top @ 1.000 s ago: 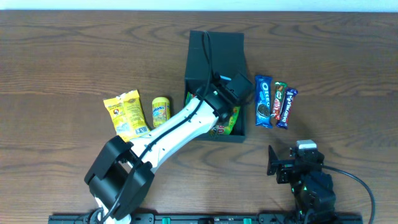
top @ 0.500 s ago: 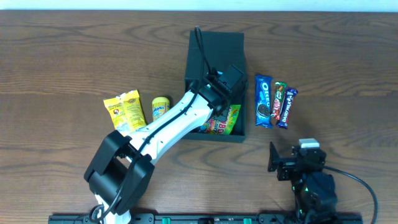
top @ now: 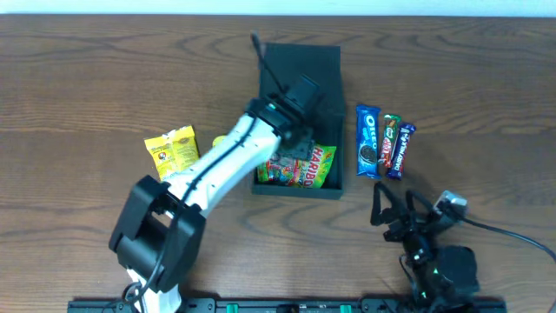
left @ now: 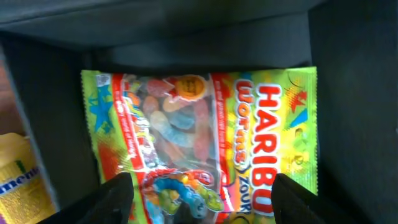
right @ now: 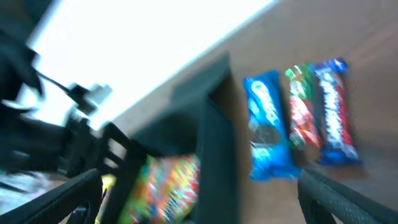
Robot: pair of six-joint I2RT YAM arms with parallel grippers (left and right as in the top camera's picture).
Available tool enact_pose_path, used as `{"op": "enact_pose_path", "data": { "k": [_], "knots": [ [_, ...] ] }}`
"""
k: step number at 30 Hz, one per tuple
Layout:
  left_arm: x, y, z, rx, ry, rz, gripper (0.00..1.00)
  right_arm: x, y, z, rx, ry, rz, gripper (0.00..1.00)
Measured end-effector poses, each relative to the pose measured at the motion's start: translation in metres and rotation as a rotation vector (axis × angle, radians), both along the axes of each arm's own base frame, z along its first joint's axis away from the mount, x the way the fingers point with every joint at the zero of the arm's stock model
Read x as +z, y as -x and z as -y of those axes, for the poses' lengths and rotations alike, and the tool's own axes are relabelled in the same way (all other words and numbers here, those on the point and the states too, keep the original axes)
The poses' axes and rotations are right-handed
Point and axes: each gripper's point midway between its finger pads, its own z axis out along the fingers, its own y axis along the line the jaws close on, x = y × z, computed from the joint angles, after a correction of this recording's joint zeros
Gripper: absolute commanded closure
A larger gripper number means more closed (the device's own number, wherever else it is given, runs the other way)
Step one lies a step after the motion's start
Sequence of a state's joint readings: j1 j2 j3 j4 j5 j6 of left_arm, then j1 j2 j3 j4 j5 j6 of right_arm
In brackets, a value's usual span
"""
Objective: Pack container
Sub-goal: 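Carry the Haribo bag into the black box and release, then reach the right gripper to the blue Oreo pack and grasp it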
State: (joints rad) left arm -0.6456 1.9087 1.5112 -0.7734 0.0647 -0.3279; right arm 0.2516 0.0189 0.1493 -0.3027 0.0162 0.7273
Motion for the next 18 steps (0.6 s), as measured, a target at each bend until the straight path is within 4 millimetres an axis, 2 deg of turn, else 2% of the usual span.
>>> {"op": "enact_pose_path", "data": {
  "k": [2, 3, 7, 9, 14, 18],
  "knots": [
    [0.004, -0.008, -0.010, 0.019, 0.021, -0.002, 0.27, 0.011, -0.004, -0.002, 0.012, 0.015, 0.044, 0.01],
    [0.008, -0.011, -0.015, 0.031, 0.031, 0.001, 0.27, 0.009, -0.006, -0.004, 0.017, 0.030, 0.033, 0.01],
    [0.027, -0.025, -0.031, 0.061, 0.067, 0.045, 0.26, -0.026, -0.018, -0.009, 0.055, 0.147, -0.145, 0.01],
    [0.040, -0.029, -0.035, 0.067, 0.086, 0.074, 0.24, -0.033, -0.026, -0.011, 0.078, 0.210, -0.220, 0.01],
    [0.068, -0.031, -0.041, 0.073, 0.128, 0.130, 0.24, -0.029, -0.071, -0.023, 0.166, 0.408, -0.365, 0.01],
    [0.074, -0.030, -0.042, 0.074, 0.136, 0.139, 0.23, -0.048, -0.112, -0.030, 0.224, 0.536, -0.507, 0.01]
  ]
}}
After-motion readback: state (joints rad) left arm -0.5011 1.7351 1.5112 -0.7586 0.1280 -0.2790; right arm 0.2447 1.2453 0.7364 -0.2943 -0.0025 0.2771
